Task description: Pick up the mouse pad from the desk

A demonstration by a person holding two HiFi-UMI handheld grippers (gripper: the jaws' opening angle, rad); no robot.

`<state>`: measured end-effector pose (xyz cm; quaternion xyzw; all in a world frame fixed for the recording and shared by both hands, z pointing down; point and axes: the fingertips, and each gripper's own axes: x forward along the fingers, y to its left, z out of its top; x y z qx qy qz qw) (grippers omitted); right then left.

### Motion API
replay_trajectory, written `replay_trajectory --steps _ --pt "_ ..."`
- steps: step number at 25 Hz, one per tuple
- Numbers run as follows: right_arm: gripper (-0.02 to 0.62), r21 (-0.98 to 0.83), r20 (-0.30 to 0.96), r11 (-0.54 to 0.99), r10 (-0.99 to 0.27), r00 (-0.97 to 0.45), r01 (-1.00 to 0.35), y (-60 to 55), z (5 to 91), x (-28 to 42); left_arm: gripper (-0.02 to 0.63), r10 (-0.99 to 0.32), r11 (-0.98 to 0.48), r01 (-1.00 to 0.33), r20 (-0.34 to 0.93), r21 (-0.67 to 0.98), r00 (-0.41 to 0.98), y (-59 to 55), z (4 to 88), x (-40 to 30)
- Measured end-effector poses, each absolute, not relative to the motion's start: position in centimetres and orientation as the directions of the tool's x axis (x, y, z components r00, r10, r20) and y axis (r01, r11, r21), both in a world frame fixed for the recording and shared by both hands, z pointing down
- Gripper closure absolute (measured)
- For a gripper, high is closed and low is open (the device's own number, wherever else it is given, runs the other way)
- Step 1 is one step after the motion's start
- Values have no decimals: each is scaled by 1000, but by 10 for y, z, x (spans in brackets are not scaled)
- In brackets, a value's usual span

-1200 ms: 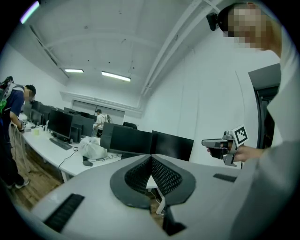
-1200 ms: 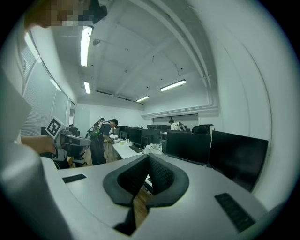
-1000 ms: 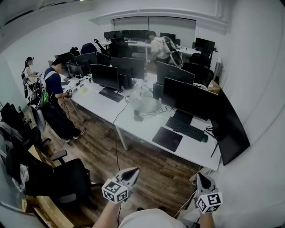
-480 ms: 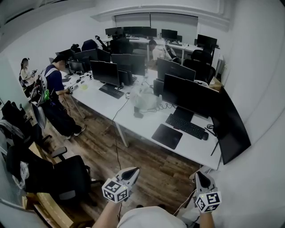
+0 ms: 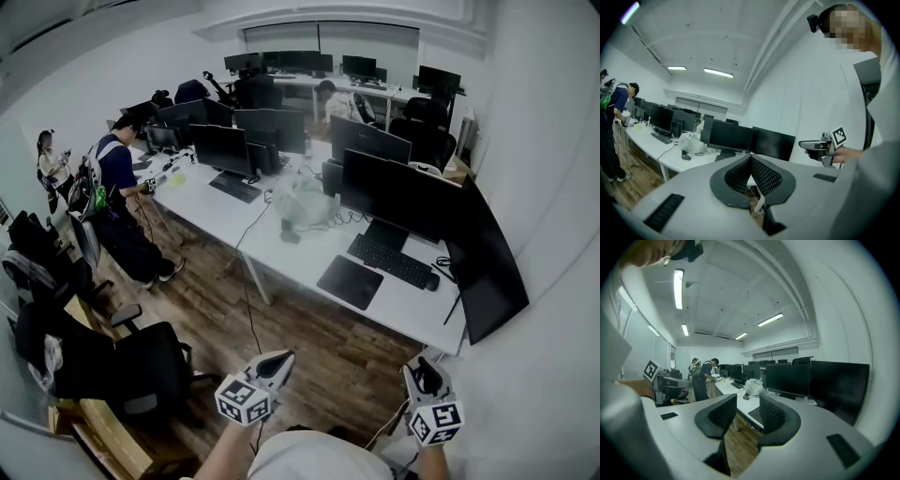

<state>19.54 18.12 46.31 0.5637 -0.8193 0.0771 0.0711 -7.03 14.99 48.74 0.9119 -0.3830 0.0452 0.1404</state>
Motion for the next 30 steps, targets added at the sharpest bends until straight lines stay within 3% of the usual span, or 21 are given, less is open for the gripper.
replay_trajectory --steps 17,30 --pt "388 -97 251 396 -878 -407 -913 188 493 204 591 -696 -636 -734 233 237 679 159 505 -50" --pt "385 -94 329 370 -865 -380 -924 117 520 190 591 -670 -647 -720 264 251 694 78 533 -62"
